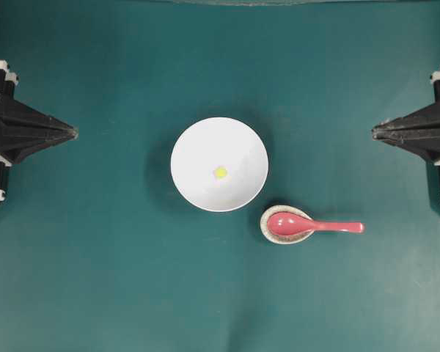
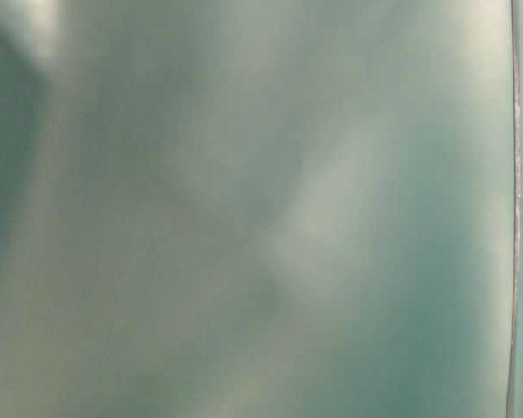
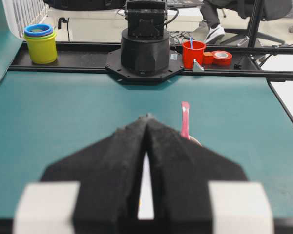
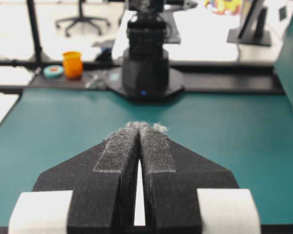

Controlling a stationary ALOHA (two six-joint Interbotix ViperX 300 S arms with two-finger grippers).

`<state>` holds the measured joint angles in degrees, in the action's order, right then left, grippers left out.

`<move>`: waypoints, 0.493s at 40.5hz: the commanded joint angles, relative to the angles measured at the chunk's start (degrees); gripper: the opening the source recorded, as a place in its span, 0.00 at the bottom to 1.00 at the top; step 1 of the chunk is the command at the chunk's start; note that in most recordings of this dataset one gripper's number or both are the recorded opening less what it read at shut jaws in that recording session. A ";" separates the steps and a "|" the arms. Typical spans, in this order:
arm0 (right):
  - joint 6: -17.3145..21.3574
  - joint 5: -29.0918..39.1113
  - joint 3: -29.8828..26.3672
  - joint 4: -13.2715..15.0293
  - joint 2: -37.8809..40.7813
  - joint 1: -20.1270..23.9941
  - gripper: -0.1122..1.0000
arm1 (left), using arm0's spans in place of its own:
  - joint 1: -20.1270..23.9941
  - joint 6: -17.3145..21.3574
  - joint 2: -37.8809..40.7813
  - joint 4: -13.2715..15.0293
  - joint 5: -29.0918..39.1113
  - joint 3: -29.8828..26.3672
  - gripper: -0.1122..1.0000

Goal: Scoop the yellow hexagonal prism block from the bowl with a spoon using the right arm.
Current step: 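Move the right gripper toward the pink spoon handle in the spoon rest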

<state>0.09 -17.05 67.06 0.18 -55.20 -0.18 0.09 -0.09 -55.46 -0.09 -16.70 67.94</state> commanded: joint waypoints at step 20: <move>1.32 2.29 -1.58 -0.35 0.62 0.09 0.09 | 1.14 -0.26 0.35 -0.26 3.96 -1.58 0.09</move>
<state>1.32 -14.85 66.97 0.00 -54.84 -0.18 0.79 -0.26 -55.37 -0.26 -12.39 67.85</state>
